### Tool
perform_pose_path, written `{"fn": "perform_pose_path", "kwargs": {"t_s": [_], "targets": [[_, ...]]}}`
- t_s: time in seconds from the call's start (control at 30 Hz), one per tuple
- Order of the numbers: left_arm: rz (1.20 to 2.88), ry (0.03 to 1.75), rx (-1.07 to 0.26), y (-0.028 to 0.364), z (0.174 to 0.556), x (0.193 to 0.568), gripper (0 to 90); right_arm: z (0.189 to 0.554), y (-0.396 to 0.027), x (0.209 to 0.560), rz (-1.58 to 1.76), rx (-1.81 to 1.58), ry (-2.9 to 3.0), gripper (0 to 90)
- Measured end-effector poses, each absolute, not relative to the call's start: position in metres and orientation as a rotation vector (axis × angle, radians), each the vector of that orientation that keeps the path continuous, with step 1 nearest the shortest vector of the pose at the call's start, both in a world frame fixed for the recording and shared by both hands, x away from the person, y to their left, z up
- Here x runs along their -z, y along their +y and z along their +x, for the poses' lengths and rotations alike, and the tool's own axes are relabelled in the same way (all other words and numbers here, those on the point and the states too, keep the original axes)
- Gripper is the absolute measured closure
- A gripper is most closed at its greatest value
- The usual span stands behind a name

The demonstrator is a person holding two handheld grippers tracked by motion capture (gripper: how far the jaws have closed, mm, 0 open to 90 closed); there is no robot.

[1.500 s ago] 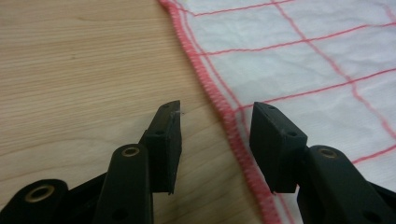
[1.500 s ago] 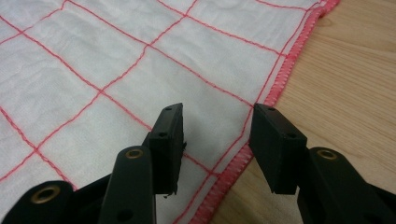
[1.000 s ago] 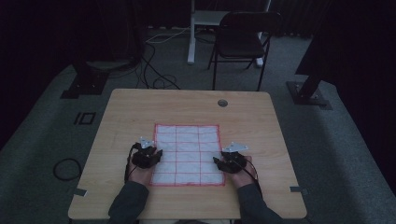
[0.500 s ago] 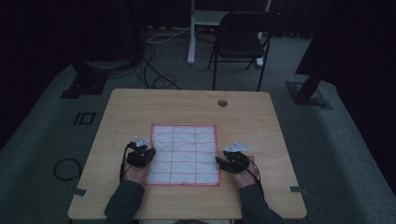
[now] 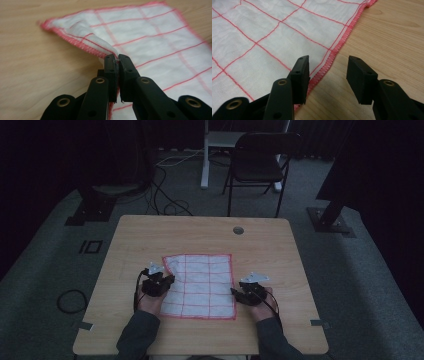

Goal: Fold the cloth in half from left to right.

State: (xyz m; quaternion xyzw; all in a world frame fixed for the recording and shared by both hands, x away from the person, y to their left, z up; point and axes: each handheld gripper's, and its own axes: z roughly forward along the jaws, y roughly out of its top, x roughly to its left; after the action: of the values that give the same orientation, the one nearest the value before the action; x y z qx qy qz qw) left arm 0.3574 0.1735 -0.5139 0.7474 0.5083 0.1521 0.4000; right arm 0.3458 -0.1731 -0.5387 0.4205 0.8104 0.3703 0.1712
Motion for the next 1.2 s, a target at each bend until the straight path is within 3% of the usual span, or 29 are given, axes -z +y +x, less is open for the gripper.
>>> {"fn": "perform_pose_path", "kwargs": {"t_s": [0.5,1.2], "targets": [[1.929,1.138,-0.322,0.12,0.364,0.493,86.6,0.344,-0.18,0.538,1.219,-1.063,2.288,53.0],[2.031,1.01,-0.263,0.046,0.375,0.496,86.6,0.345,-0.188,0.537,1.245,-1.073,2.262,53.2]]}}
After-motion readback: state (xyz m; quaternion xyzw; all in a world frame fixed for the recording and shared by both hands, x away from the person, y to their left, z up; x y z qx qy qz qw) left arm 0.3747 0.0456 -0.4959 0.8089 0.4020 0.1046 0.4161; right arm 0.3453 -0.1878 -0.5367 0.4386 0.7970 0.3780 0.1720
